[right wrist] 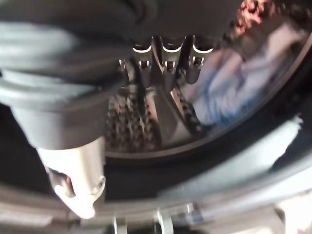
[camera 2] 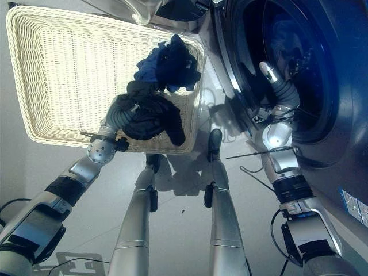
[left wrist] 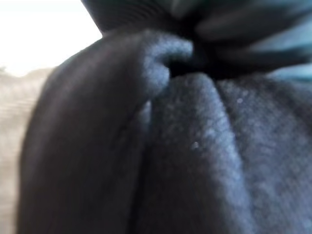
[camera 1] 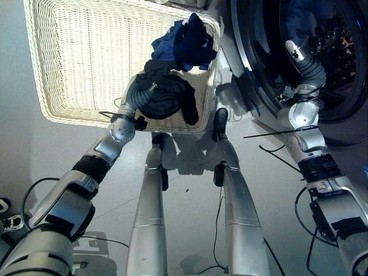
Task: Put the clothes into the washing machine.
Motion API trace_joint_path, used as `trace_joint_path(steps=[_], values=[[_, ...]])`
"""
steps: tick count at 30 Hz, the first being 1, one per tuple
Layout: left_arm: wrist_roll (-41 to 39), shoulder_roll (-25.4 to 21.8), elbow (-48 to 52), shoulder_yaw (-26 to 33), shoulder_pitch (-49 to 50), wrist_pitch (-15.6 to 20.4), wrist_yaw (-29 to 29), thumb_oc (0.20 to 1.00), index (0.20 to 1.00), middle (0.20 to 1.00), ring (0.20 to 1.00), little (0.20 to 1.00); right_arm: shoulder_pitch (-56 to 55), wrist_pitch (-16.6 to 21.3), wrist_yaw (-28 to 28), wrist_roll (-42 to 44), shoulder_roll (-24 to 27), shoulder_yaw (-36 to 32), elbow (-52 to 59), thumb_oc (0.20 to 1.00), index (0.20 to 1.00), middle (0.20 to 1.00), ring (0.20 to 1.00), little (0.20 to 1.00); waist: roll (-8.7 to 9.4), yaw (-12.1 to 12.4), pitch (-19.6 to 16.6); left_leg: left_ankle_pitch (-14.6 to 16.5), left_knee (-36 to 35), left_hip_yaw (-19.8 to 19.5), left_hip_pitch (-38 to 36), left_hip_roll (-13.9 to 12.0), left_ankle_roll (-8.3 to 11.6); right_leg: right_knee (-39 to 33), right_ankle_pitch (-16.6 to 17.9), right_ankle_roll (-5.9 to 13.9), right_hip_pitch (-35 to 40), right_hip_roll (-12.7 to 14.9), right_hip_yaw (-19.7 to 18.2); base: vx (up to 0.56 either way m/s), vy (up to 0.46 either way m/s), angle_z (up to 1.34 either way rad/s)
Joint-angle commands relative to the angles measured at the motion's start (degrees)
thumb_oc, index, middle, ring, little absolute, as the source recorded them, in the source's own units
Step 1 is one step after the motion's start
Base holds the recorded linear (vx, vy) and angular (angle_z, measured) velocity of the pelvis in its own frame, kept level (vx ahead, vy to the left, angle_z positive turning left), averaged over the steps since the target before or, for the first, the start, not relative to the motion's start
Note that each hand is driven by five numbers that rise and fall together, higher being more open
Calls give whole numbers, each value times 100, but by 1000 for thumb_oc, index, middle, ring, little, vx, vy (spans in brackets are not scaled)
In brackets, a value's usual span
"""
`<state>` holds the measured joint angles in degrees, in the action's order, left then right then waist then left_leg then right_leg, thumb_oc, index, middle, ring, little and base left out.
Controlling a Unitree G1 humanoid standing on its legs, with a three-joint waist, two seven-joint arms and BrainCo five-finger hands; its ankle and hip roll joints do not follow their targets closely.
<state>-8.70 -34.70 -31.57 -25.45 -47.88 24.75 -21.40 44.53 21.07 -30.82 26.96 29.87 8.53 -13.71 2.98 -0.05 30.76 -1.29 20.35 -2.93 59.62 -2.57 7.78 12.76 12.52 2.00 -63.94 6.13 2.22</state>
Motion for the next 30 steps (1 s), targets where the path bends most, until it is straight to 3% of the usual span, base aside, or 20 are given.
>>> trace_joint_path(steps=[1, 4, 6, 11, 19, 20, 30], values=[[-199, 297, 725, 399, 62, 761, 17, 200, 200, 200, 200, 200, -234, -70, 699, 18, 96, -60, 743, 1000, 1000, 1000, 1000, 1000, -418, -2, -97, -363, -653, 145, -288, 581, -512, 724, -652, 543, 243, -397, 634, 0, 0, 0], [-218, 393, 1072, 533, 183, 841, 54, 200, 200, 200, 200, 200, -434, -283, 1152, 140, -69, 50, 996, 1000, 1000, 1000, 1000, 1000, -412, 3, -97, -383, -656, 145, -289, 594, -522, 735, -650, 541, 244, -385, 650, 0, 0, 0], [-221, 545, 1504, 686, 331, 926, 150, 200, 200, 200, 200, 200, -617, -673, 1794, 416, -253, 223, 1262, 1000, 1000, 1000, 1000, 1000, -398, 11, -97, -411, -671, 129, -281, 608, -535, 741, -637, 531, 229, -373, 671, 0, 0, 0], [-2, 730, 2031, 741, 496, 1071, 173, 200, 200, 200, 200, 200, -819, -1057, 2445, 607, -458, 629, 1518, 1000, 1000, 1000, 1000, 1000, -385, 38, -97, -472, -732, 110, -311, 639, -554, 718, -607, 515, 248, -373, 713, 0, 0, 0], [281, 744, 2145, 680, 485, 1108, 50, 200, 200, 200, 200, 200, -817, -1194, 2597, 751, -524, 774, 1555, 1000, 1000, 1000, 1000, 1000, -388, 52, -97, -489, -738, 94, -315, 656, -557, 708, -599, 512, 256, -372, 722, 0, 0, 0], [487, 813, 2375, 647, 446, 1107, 79, 200, 200, 200, 200, 200, -766, -1402, 2808, 986, -609, 999, 1640, 1000, 1000, 1000, 1000, 1000, -392, 83, -97, -528, -768, 74, -321, 676, -559, 677, -580, 502, 271, -376, 744, 0, 0, 0], [797, 957, 2647, 390, 286, 1033, -68, 200, 200, 200, 200, 200, -585, -1698, 3115, 1321, -824, 1531, 1823, 1000, 1000, 1000, 1000, 1000, -403, 128, -97, -590, -725, 56, -279, 715, -541, 668, -525, 498, 246, -365, 783, 0, 0, 0]])
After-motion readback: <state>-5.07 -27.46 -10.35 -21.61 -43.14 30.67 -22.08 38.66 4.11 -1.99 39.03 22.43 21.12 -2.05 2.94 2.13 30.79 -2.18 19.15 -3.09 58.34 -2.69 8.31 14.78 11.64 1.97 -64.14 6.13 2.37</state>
